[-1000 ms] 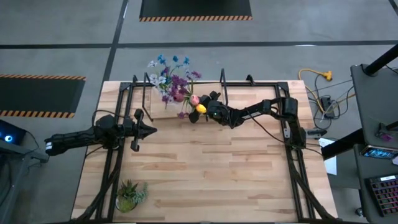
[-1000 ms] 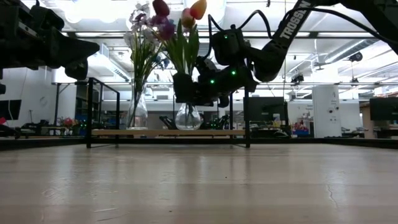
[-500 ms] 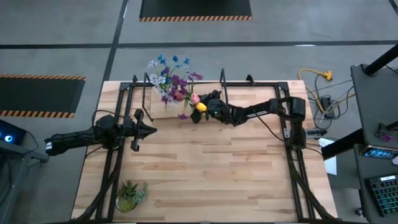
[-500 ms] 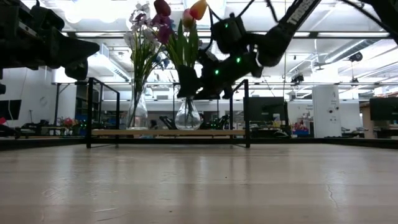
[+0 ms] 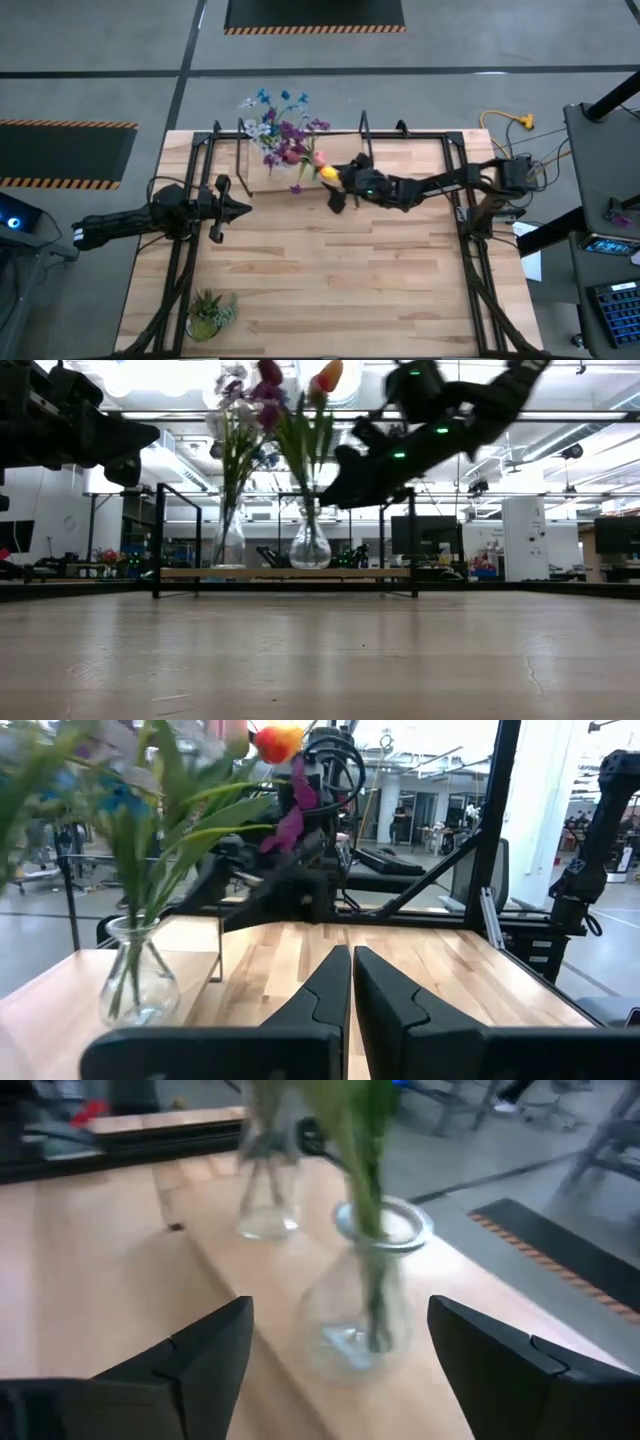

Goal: Pick and place flowers into a vace then onto a shelf
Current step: Return to Home Position

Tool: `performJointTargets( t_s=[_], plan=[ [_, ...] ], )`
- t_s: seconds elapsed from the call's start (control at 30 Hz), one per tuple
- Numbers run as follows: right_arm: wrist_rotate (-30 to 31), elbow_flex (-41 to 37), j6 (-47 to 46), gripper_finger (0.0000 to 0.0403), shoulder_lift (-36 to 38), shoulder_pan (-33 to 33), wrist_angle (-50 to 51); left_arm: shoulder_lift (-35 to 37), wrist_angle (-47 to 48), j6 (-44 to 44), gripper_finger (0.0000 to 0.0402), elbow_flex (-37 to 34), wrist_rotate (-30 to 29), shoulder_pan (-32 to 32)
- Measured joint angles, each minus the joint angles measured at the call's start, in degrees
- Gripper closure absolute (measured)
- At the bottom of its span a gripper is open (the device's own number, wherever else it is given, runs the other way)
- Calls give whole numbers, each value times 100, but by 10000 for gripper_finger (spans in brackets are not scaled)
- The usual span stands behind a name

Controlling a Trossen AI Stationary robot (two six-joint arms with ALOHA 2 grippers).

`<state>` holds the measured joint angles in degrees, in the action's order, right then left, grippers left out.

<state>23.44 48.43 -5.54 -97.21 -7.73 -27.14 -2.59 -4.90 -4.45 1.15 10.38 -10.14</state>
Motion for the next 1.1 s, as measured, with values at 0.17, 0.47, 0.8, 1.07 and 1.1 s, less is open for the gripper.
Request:
performJointTargets(
  t_s=[0.17, 0.47, 0.8, 1.07, 1.1],
  plan=[
    [-1770, -1183, 487, 136, 864, -2, -775, 0, -4, -1, 402, -2, -2, 1],
    [-1901, -3058, 653, 202, 3310, -10, -1032, 0, -2, 0, 402, -2, -3, -1],
    [-2228, -4470, 598, 286, 5525, -16, -1034, 0, -1, 0, 402, -2, -5, -1],
    [-2541, -4791, 424, 348, 6882, -15, -367, 0, 8, 76, 402, -45, -3, -1],
    [-2661, -4790, 424, 354, 7021, -15, -234, -1, 69, 83, 402, -57, -6, -1]
  ],
)
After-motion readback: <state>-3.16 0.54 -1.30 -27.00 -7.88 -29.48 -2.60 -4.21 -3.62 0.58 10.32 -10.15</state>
